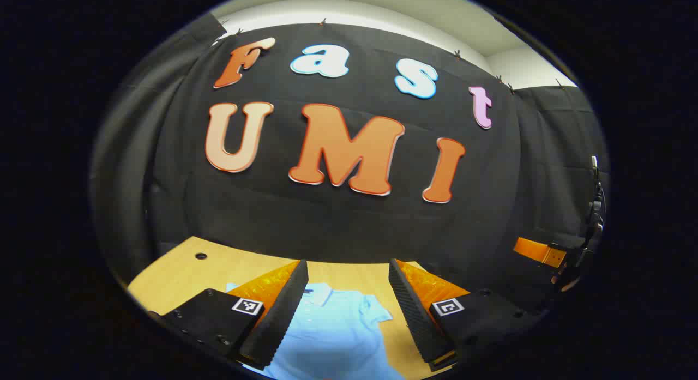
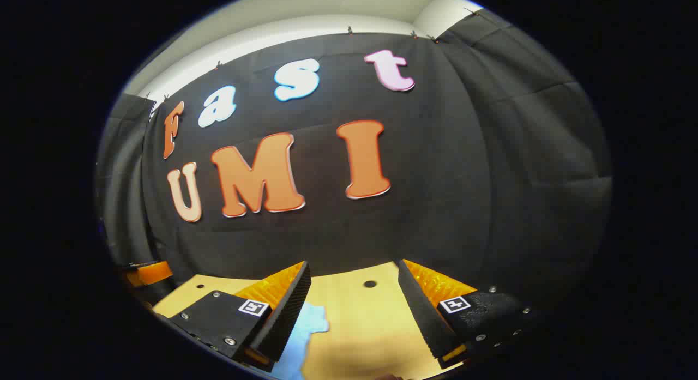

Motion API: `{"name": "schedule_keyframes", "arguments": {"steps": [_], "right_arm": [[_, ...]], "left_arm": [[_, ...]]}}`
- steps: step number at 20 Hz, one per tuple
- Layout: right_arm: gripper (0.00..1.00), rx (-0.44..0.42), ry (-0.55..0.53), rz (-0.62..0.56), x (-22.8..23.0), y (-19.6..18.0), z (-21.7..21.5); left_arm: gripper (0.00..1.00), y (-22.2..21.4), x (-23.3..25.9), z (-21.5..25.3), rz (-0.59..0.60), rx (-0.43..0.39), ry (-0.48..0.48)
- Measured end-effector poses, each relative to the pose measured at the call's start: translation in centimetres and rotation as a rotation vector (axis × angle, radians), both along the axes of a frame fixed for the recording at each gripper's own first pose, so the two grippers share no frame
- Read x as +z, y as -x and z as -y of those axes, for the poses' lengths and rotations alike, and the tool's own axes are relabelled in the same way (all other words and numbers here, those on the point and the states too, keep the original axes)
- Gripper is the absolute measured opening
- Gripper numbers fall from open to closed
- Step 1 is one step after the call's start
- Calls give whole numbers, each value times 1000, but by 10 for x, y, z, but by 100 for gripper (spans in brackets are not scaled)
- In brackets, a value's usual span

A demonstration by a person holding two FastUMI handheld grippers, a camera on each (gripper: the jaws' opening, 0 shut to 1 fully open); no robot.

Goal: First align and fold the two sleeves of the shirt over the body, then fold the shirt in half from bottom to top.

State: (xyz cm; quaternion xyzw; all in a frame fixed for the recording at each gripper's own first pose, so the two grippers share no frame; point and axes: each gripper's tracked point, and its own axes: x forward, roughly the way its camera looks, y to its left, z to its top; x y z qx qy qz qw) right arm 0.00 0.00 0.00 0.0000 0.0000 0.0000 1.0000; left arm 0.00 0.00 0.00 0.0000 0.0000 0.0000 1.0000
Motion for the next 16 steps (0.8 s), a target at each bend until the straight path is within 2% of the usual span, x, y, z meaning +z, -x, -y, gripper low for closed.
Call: {"name": "schedule_keyframes", "arguments": {"steps": [3,4,5,7,10,13,16], "right_arm": [[98,30,-34,-12,-12,-7,-63],[100,29,-29,-13,-15,-8,-79],[98,28,-21,-14,-18,-9,-94],[100,28,12,-17,-23,-9,-120],[98,26,85,-28,-25,-12,-143],[98,51,114,-33,-22,-16,-157],[98,28,123,-55,-26,-29,-145]], "left_arm": [[94,3,24,-89,34,89,-71],[97,3,26,-111,38,102,-80],[96,3,28,-130,37,109,-81],[96,1,31,-164,31,124,-64],[97,-7,35,-196,34,145,-27],[97,-18,33,-210,31,168,-11],[97,-30,21,-210,4,175,10]]}}
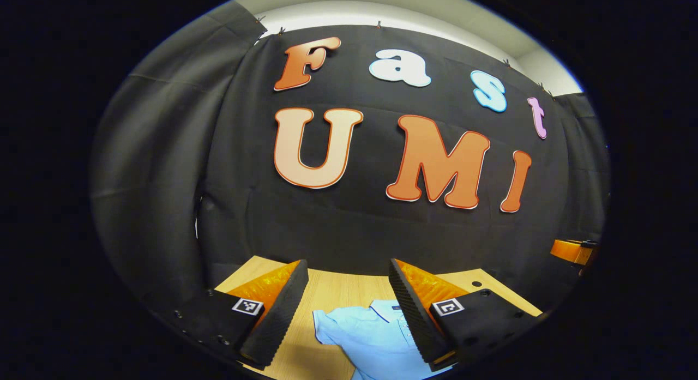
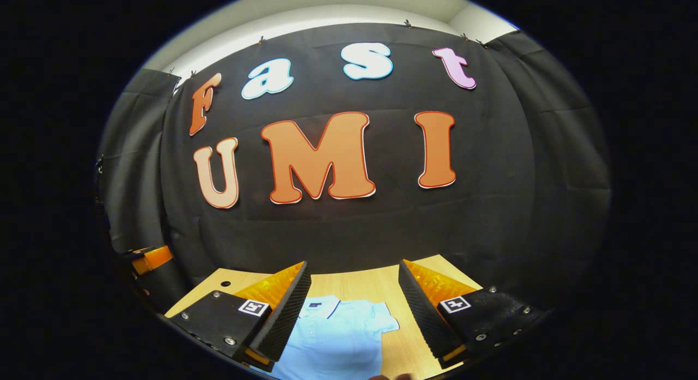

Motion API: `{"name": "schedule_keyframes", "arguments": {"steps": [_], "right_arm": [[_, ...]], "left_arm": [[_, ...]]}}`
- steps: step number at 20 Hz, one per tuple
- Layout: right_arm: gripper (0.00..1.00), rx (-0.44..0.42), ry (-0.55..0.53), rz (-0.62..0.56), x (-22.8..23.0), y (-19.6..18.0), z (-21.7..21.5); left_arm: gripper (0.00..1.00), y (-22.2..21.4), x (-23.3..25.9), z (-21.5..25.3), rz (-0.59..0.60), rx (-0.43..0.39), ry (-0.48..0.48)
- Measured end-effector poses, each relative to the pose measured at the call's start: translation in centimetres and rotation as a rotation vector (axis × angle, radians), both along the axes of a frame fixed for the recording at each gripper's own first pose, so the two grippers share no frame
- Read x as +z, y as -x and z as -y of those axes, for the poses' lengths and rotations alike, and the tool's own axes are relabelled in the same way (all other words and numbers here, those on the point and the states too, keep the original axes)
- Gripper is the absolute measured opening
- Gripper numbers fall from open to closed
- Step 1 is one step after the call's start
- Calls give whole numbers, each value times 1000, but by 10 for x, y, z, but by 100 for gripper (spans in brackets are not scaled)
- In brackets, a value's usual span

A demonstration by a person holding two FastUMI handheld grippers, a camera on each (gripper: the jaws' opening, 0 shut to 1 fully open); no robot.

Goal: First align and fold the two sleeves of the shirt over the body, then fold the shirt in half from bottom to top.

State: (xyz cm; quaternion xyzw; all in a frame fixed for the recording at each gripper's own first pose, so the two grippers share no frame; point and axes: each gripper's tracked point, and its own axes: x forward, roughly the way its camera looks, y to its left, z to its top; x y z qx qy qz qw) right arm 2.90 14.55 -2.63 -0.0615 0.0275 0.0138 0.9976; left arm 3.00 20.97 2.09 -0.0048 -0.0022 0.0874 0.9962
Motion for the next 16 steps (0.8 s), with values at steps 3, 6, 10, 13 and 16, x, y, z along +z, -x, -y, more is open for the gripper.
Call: {"name": "schedule_keyframes", "arguments": {"steps": [3,6,10,13,16], "right_arm": [[98,-27,7,-47,-5,-15,19],[98,-59,38,-70,-7,-35,43],[98,-54,15,-212,-40,-58,56],[98,-67,41,-302,-62,-76,63],[98,-56,63,-419,-88,-92,65]], "left_arm": [[97,-15,-2,1,-20,14,4],[96,-23,-2,7,-14,16,8],[96,-32,-5,10,-24,31,-13],[97,-38,-3,13,-24,34,-36],[96,-41,-9,12,-38,39,-34]]}}
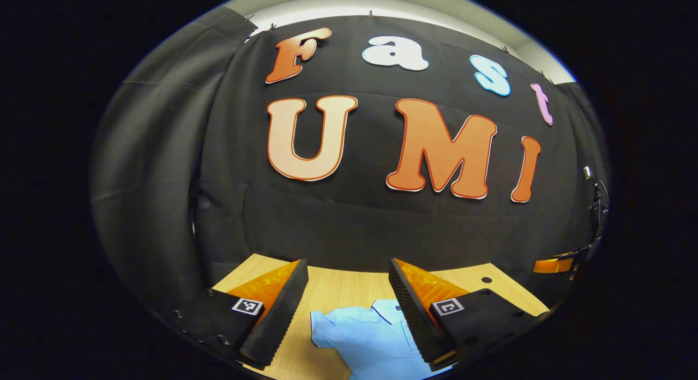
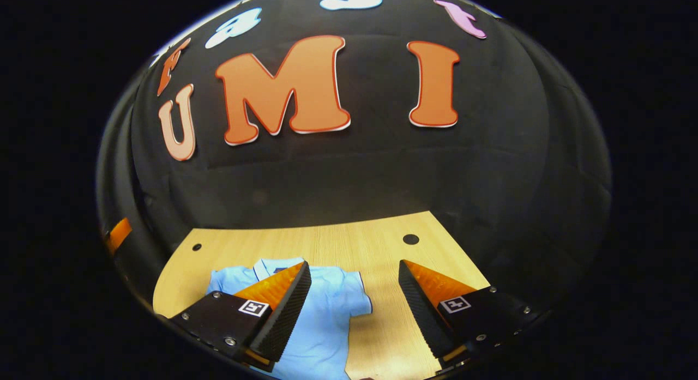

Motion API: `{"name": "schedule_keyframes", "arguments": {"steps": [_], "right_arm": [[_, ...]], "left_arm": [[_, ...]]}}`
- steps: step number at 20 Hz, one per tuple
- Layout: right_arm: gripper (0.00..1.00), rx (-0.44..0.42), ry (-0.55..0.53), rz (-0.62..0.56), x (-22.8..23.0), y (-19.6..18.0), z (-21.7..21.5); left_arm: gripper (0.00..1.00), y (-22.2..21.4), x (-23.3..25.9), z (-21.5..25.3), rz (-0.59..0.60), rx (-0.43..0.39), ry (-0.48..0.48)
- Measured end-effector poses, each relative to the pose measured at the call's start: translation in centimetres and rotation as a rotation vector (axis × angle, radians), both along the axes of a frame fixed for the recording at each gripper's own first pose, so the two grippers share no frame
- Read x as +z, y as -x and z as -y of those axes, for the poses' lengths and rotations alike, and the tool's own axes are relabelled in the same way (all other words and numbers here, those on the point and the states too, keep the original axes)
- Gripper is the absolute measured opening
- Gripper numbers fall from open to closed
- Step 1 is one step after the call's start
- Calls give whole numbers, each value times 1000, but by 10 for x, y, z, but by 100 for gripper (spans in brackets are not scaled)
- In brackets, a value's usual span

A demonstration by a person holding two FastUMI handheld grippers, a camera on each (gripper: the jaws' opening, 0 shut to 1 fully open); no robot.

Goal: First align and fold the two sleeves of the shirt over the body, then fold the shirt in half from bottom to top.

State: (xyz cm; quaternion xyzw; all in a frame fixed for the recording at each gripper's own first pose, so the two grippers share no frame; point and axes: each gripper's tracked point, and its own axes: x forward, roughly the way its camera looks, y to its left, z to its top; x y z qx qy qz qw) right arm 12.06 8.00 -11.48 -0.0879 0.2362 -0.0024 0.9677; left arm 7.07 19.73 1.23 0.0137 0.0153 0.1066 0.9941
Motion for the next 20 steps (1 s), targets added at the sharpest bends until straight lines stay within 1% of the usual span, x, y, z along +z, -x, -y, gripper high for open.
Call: {"name": "schedule_keyframes", "arguments": {"steps": [3,5,9,13,20], "right_arm": [[98,-10,15,-114,-27,-18,6],[98,-20,52,-193,-49,-28,15],[98,-47,82,-349,-96,-48,32],[99,-61,117,-482,-145,-65,44],[98,-102,134,-633,-206,-83,54]], "left_arm": [[96,0,-1,-3,-3,4,4],[96,0,0,-3,-5,12,-2],[97,4,-6,-17,-17,35,-14],[97,4,-11,-30,-33,61,-8],[96,0,-23,-51,-67,95,1]]}}
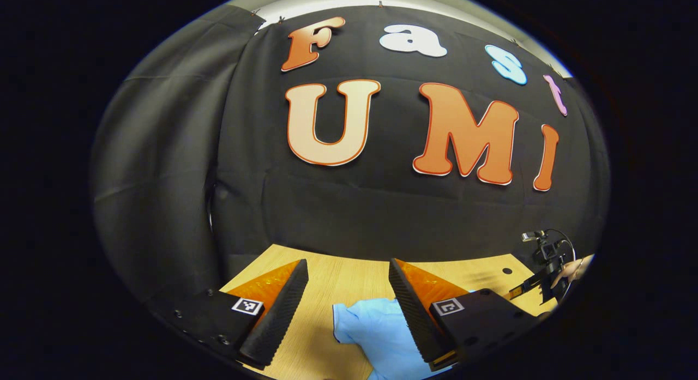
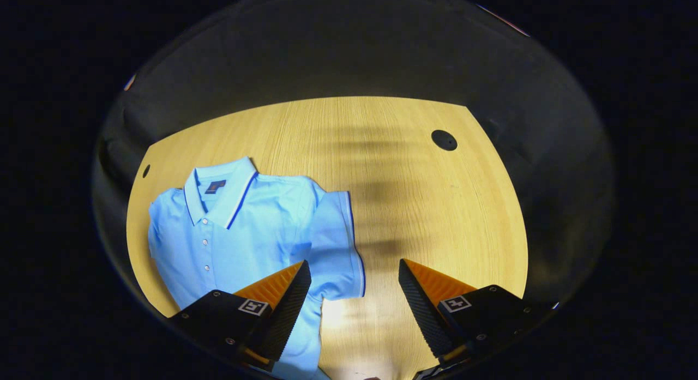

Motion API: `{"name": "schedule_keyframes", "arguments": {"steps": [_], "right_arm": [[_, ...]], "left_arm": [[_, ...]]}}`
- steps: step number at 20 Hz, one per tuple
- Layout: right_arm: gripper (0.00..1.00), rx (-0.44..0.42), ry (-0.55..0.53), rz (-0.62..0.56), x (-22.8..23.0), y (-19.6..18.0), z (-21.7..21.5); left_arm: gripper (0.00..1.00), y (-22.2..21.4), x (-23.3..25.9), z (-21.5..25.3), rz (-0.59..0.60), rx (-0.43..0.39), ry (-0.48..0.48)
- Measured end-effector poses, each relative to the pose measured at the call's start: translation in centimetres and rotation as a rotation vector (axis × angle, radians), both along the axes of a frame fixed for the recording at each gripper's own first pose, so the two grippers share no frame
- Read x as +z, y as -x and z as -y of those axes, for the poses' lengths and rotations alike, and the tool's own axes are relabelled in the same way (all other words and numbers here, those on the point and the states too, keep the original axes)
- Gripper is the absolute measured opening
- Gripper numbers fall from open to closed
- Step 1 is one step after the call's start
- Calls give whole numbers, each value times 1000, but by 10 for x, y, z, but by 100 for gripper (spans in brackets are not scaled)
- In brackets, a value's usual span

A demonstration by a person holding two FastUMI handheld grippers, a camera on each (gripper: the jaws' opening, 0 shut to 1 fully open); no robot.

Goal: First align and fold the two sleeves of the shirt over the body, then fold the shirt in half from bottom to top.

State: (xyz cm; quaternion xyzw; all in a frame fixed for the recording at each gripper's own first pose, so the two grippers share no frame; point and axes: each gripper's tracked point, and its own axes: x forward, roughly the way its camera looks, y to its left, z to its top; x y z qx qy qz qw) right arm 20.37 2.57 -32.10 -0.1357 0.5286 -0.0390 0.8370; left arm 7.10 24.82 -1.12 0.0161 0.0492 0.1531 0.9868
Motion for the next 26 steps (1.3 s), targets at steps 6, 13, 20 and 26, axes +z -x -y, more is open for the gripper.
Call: {"name": "schedule_keyframes", "arguments": {"steps": [6,13,20,26], "right_arm": [[99,-24,22,-63,-28,-5,7],[99,-49,26,-94,-41,-9,11],[74,-64,1,-116,-47,-8,7],[28,-82,-28,-116,-48,-8,0]], "left_arm": [[97,-2,-12,-16,-22,26,22],[97,-5,-20,-25,-45,40,29],[97,-4,-21,-28,-49,48,16],[96,3,-22,-31,-51,63,23]]}}
